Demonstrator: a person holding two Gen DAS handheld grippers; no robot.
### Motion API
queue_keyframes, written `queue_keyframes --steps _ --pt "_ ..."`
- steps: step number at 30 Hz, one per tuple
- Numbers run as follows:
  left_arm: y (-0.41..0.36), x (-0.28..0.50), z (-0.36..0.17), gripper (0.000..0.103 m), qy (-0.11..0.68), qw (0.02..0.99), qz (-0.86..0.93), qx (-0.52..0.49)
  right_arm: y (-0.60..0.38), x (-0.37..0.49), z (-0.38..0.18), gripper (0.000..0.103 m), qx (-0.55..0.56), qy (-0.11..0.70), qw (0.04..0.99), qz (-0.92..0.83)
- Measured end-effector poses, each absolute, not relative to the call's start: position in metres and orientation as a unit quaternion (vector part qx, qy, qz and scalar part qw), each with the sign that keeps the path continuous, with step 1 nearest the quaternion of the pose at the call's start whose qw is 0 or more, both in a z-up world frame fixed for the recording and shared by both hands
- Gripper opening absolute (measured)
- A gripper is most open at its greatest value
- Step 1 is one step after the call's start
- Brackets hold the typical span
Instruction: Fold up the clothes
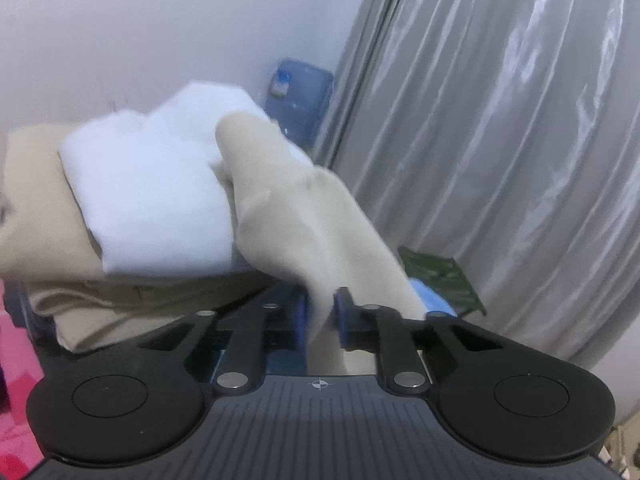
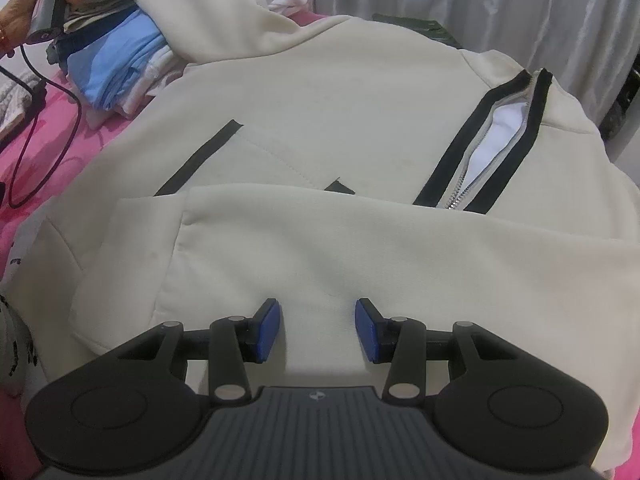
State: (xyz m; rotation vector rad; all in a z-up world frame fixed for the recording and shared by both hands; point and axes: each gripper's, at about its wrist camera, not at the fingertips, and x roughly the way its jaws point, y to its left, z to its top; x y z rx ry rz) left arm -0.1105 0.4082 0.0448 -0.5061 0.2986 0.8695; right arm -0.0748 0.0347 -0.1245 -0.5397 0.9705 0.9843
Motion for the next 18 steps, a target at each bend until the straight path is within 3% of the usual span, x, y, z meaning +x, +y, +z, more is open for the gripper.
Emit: queue_keyframes --steps 5,12,16,17,18 --pt "0.357 -0.102 0.07 0.004 0.098 0.915 0.36 -0.153 0.031 -0.07 -0.122 0.045 -0.218 0.451 0.745 0.441" --pt "0.218 -0.097 0.099 0.004 0.07 0.994 0.087 0.02 0.001 -0.051 -0.102 0.043 -0.111 0.438 0.796 0.402" --pt "0.147 -0.114 0.075 0.009 0.158 0.976 -0.136 0.056 -0.054 -0.024 -0.084 0.043 -0.007 0.424 0.843 0.33" --pt "0.134 -0.115 0.063 0.012 0.199 0.96 -0.191 0.058 -0.071 -0.018 -0.081 0.043 0.016 0.421 0.854 0.306" --pt "0.123 -0.116 0.049 0.021 0.244 0.939 -0.235 0.063 -0.089 -0.011 -0.081 0.043 0.038 0.421 0.862 0.279"
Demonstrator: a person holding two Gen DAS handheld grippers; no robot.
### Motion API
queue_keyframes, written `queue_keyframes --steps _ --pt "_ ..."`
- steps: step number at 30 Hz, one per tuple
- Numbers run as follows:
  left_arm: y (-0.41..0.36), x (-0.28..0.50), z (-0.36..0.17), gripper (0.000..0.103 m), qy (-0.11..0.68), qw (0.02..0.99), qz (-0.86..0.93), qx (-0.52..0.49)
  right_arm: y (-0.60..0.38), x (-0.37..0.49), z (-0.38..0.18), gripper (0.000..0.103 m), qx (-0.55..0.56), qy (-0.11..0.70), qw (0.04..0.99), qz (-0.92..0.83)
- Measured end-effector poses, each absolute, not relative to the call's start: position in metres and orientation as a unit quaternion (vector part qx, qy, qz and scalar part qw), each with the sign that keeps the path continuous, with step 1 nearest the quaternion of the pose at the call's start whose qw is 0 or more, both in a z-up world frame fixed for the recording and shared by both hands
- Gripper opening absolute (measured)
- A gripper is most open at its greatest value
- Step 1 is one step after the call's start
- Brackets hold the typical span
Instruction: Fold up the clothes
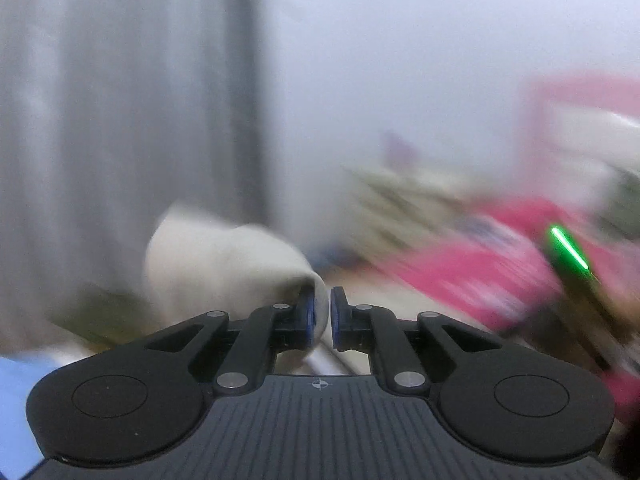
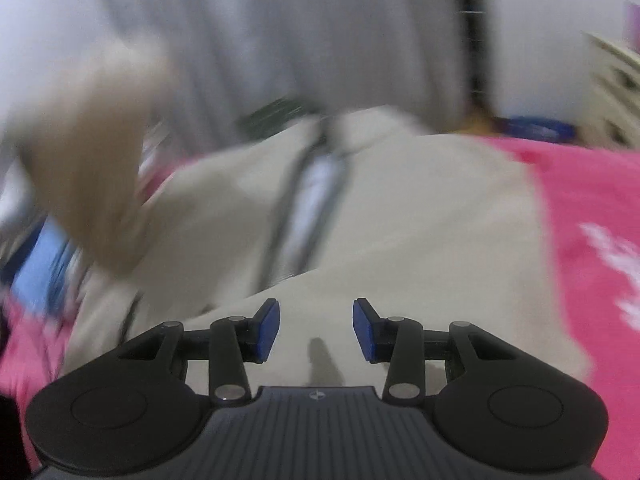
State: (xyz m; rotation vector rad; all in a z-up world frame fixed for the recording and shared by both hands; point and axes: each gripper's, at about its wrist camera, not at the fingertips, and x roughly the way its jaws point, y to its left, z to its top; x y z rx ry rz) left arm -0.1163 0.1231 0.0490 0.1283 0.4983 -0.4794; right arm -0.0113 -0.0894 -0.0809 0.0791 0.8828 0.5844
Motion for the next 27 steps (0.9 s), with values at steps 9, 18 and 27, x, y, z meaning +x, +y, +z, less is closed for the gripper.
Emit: queue_keyframes --steps 9,18,27 --pt "0.109 -0.132 -0.019 0.03 0.412 0.847 -0.319 0.111 -0.158 0.013 -0.095 0.045 0.145 0.449 0.859 0.197" --pt "0.209 -0.106 -0.015 0.033 0.447 0.891 -0.07 -0.049 -0.013 0.029 -0.023 0.045 -0.05 0.429 0.8 0.417" --pt "0.298 -0.086 -0.038 0.041 0.412 0.837 0.031 -0.359 0.199 0.013 0.015 0.045 -0.244 0.373 0.684 0.578"
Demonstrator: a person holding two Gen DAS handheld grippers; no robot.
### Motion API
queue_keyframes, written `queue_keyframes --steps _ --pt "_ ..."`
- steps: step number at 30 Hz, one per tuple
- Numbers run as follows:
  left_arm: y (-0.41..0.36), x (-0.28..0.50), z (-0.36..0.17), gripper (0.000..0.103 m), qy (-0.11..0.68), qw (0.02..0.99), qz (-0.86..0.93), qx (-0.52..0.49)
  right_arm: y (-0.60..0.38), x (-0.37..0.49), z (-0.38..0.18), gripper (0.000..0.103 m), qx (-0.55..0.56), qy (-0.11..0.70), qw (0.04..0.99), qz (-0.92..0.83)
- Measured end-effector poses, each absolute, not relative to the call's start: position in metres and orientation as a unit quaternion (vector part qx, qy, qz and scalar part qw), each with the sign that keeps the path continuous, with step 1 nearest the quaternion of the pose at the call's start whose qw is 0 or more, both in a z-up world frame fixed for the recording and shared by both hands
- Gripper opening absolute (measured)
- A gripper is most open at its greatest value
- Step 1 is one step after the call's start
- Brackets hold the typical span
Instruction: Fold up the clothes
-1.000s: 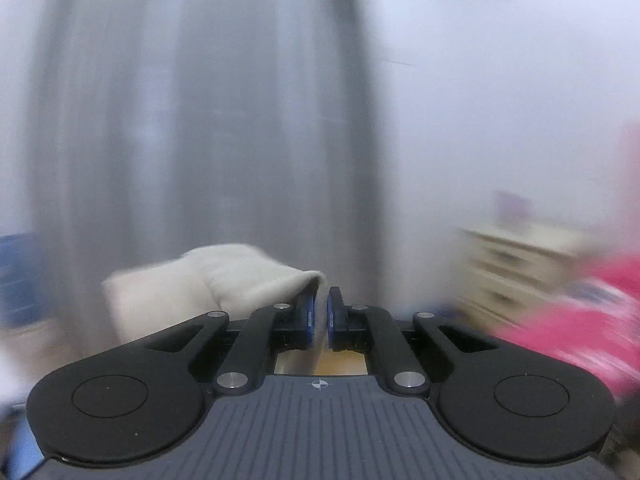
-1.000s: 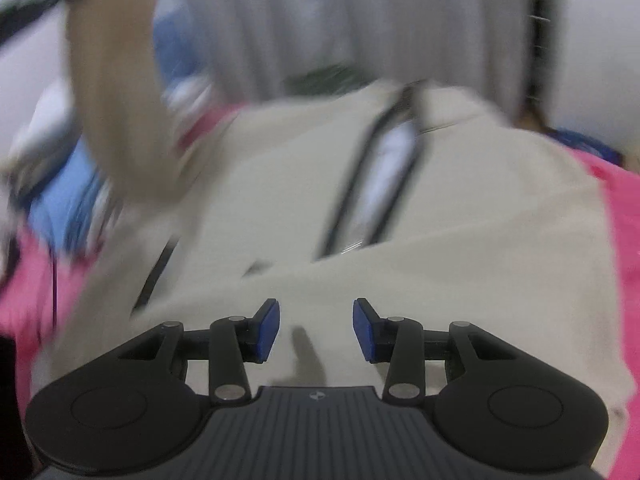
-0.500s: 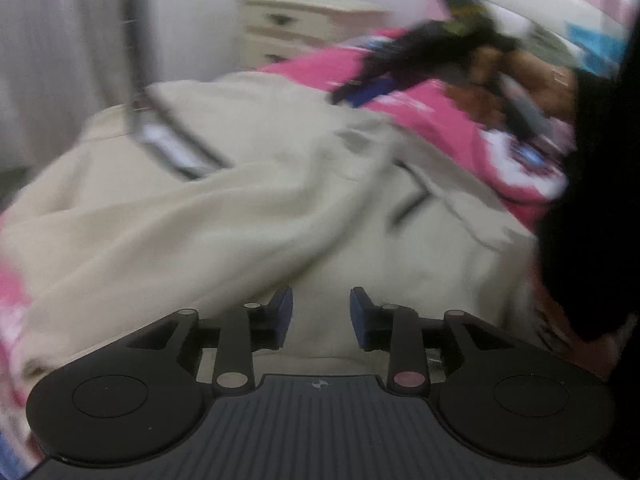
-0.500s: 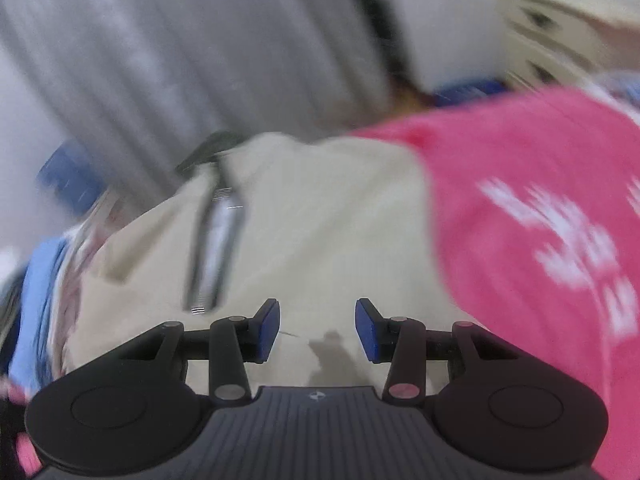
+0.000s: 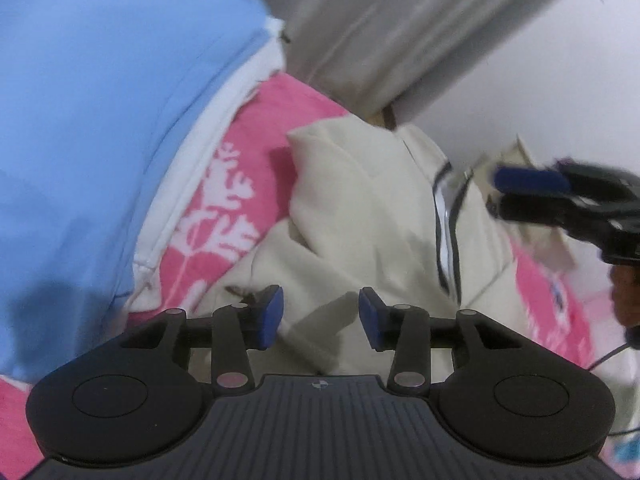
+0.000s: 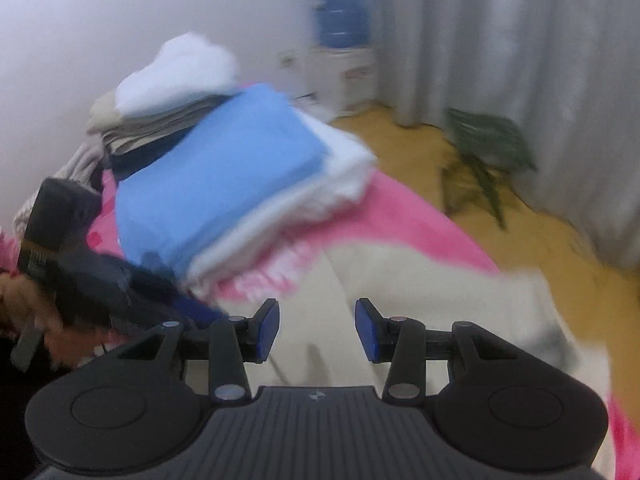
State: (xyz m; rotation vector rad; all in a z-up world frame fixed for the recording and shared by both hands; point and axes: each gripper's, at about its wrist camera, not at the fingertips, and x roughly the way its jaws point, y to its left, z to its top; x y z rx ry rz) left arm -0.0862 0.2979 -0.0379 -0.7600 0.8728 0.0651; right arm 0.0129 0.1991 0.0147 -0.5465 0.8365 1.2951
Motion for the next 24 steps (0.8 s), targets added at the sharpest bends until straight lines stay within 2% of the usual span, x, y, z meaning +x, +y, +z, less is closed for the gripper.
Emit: queue_keyframes --steps 2,4,9,10,11,12,19,24 --pt "0.304 -0.086 -0.043 0.04 0.406 0.828 0.041 -0.384 0.236 0.006 0.003 0.04 -0.263 0.354 0.681 0.585" --pt "0.309 -0.087 -0.047 0.039 0.397 0.821 0.053 -0.408 0.265 0.006 -0.017 0.04 -0.281 0.349 0.68 0.581" --pt "0.306 -0.085 -0.052 0.038 0.399 0.824 0.054 -0.398 0.303 0.017 -0.075 0.036 -0.312 0.4 0.673 0.538" --pt "0.306 -0.085 -0.052 0.038 0.399 0.826 0.052 -0.394 0.302 0.019 -0.079 0.017 -0.321 0.406 0.671 0.531" --pt "0.306 -0.085 -0.052 0.038 0.399 0.827 0.051 -0.392 0.3 0.02 -0.084 0.006 -0.329 0.412 0.669 0.524" --pt "0.306 -0.085 -0.053 0.038 0.399 0.828 0.049 -0.391 0.297 0.023 -0.086 0.005 -0.329 0.416 0.669 0.521" --pt "0.316 -0.091 -0.057 0.038 0.394 0.824 0.04 -0.406 0.214 0.085 -0.053 0.004 -0.045 0.465 0.737 0.488" --pt "0.318 -0.087 -0.067 0.038 0.383 0.823 0.037 -0.418 0.177 0.101 -0.059 0.004 0.071 0.487 0.727 0.478"
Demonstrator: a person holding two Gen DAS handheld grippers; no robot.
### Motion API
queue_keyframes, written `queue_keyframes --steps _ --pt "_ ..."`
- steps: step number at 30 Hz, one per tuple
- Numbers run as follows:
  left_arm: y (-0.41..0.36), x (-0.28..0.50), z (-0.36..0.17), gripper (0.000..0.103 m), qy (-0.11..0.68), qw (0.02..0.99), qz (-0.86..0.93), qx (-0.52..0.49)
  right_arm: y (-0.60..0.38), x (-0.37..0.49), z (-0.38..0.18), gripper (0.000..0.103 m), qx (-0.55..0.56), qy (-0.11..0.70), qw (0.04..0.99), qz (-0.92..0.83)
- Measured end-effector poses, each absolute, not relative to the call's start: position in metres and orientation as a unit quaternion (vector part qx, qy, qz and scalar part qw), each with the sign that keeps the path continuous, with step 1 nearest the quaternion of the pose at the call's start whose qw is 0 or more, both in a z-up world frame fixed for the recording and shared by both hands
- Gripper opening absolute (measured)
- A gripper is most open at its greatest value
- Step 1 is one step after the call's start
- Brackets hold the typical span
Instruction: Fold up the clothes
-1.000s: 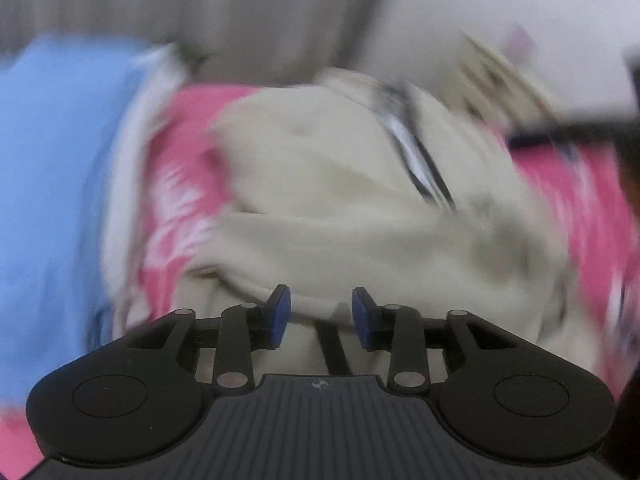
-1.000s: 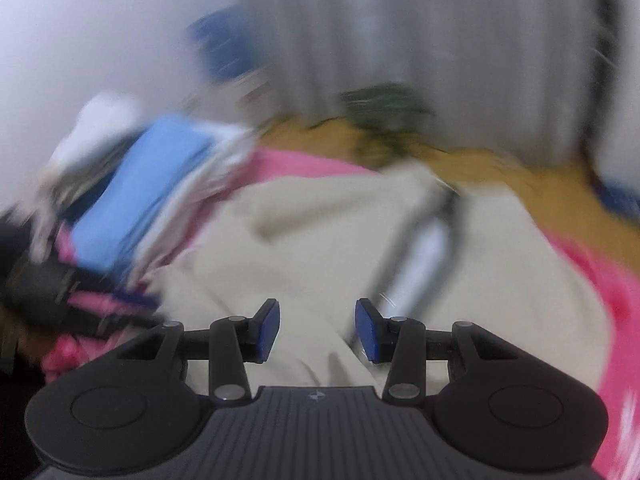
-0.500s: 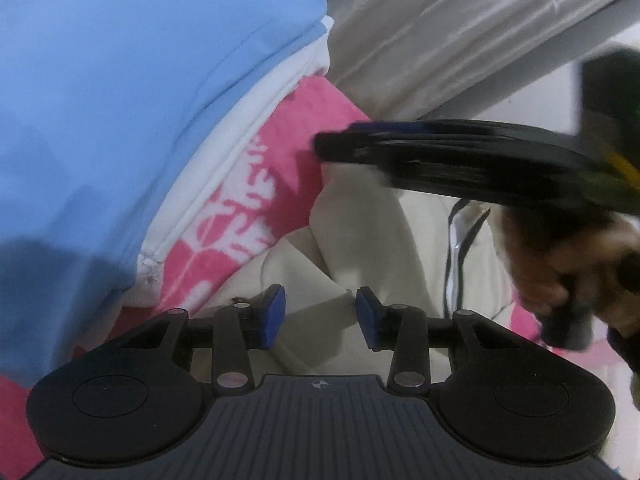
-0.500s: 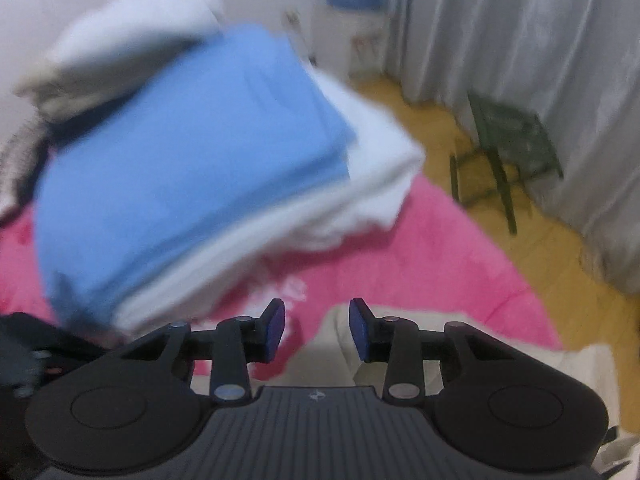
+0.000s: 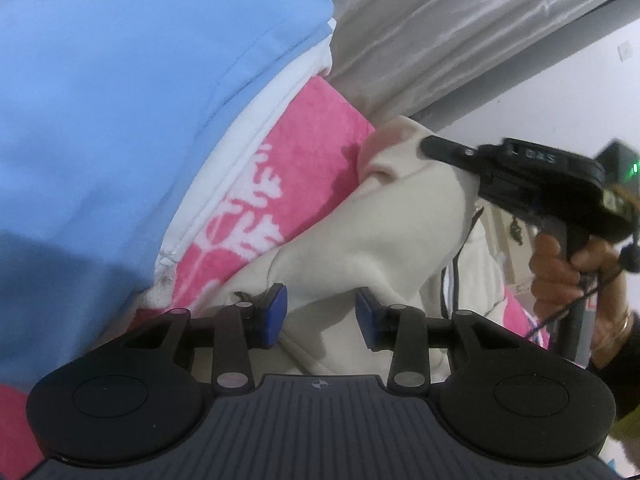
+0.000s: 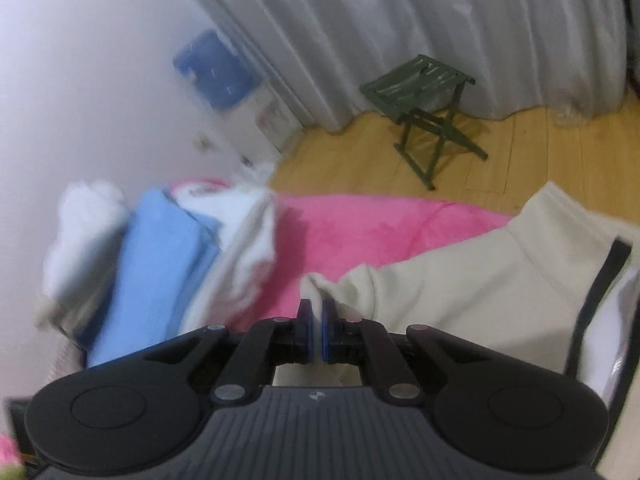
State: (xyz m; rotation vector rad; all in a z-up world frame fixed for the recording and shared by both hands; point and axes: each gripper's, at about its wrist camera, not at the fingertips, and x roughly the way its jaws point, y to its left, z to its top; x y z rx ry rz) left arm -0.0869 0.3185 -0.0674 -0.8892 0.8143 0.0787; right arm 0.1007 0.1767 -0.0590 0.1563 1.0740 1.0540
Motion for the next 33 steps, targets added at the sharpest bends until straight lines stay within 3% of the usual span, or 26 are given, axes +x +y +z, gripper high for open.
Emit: queue_keyframes --steps 16,19,22,24,26,30,32,33 --pt "0.308 -0.095 -0.074 0.041 0.419 0.832 0.009 -0.362 0.172 0.146 -0.03 0.001 0.146 0.43 0.76 0.466" --pt "0.307 -0.09 -0.074 0.041 0.419 0.834 0.009 -0.358 0.199 0.146 -0.02 0.009 0.078 0.452 0.753 0.471" --pt "0.303 -0.087 -0.07 0.041 0.421 0.839 0.011 -0.345 0.243 0.136 -0.019 0.042 -0.026 0.479 0.744 0.464" --pt "0.298 -0.085 -0.068 0.041 0.422 0.845 0.012 -0.328 0.276 0.127 -0.027 0.044 -0.098 0.495 0.738 0.449" --pt "0.292 -0.084 -0.067 0.041 0.423 0.851 0.012 -0.31 0.302 0.117 -0.038 0.053 -0.152 0.519 0.716 0.442" --pt "0.285 -0.084 -0.066 0.042 0.425 0.863 0.006 -0.273 0.331 0.093 -0.064 0.049 -0.271 0.533 0.685 0.416" --pt "0.285 -0.085 -0.067 0.042 0.425 0.865 0.003 -0.268 0.329 0.087 -0.065 0.018 -0.28 0.517 0.691 0.422" --pt "0.286 -0.087 -0.067 0.042 0.424 0.865 0.002 -0.269 0.324 0.089 -0.062 0.012 -0.262 0.512 0.699 0.425"
